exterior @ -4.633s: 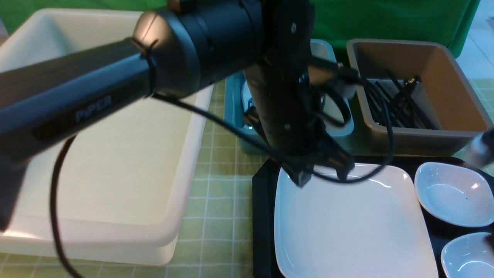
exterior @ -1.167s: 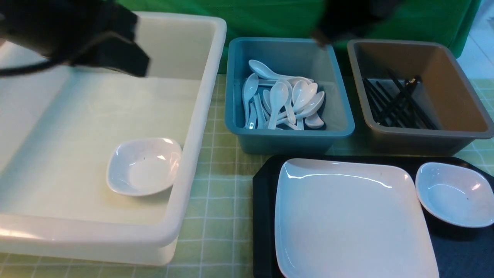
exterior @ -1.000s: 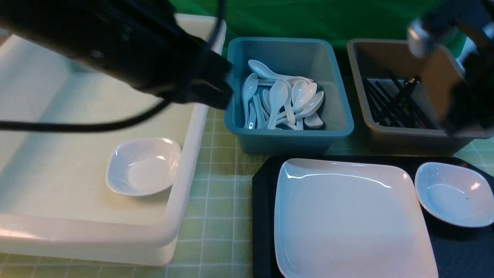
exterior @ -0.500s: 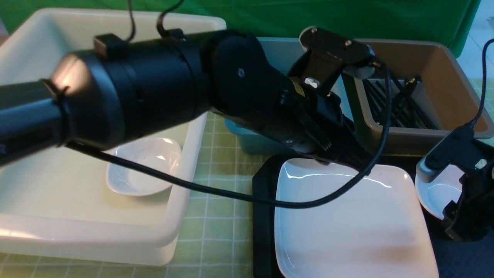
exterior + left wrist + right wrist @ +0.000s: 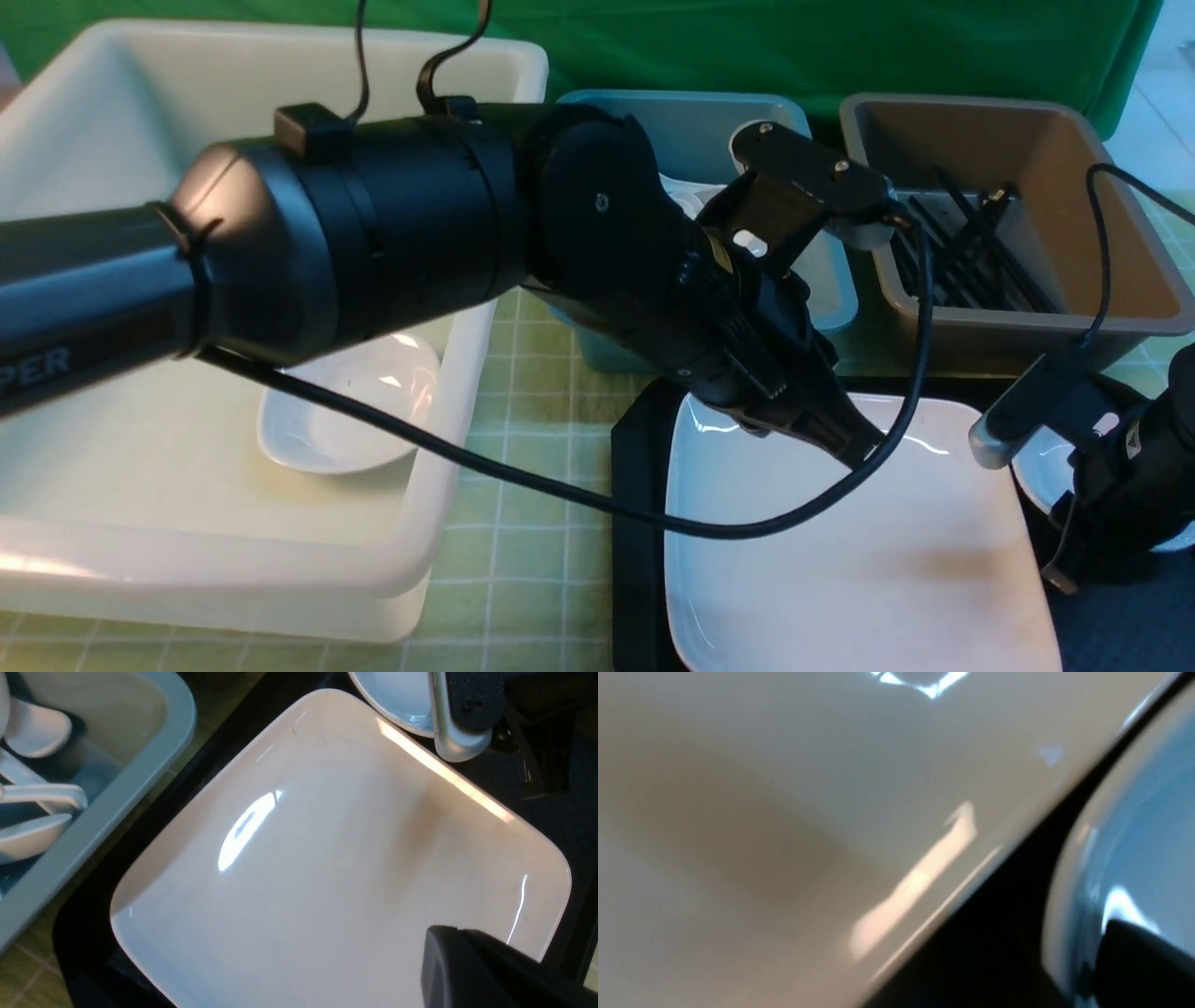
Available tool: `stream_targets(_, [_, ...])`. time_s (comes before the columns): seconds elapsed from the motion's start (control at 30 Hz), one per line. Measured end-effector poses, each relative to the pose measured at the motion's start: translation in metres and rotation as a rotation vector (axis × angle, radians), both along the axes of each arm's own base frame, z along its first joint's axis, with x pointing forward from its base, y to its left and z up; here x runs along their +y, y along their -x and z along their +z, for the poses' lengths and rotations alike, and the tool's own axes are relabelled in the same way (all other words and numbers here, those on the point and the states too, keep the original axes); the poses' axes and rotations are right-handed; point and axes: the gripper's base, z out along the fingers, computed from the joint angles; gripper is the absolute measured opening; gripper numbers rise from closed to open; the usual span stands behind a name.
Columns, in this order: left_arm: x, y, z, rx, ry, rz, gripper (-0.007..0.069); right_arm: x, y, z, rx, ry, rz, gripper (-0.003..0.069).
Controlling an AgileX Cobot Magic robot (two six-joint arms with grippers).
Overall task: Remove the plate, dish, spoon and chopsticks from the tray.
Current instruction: Use the right arm to grab a small plate from the dinner plate, then use the right arm to put the small plate into the large storage box on the left
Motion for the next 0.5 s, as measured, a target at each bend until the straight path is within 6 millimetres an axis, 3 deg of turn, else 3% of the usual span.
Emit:
stream_targets(0.07, [0.0, 0.0, 0.0, 0.001, 0.001, 0.0, -0.0013, 0.0, -0.004, 0.009, -0.034, 0.0, 0.0, 0.0115])
stream_targets(0.13, [0.0, 0.0, 0.0, 0.0, 0.001, 0.001, -0.0013, -0.001, -0.004, 0.014, -0.039, 0.001, -0.015, 0.0101])
stream_targets(0.27, [0.001, -0.003, 0.005, -0.001, 0.017, 0.018, -0.0013, -0.003, 0.005, 0.045, -0.067, -0.022, -0.097, 0.0038])
stream_targets(0.37, [0.009, -0.013, 0.018, 0.007, 0.048, 0.073, -0.0013, 0.004, 0.019, 0.086, -0.116, -0.09, -0.141, 0.0025])
stream_targets(0.4, [0.011, -0.015, 0.02, 0.008, 0.05, 0.08, -0.0013, 0.005, 0.022, 0.092, -0.123, -0.097, -0.14, 0.0025])
stream_targets(0.5, [0.039, -0.032, 0.048, 0.0, 0.059, 0.152, -0.0013, 0.028, 0.034, 0.156, -0.256, -0.291, -0.115, 0.0025])
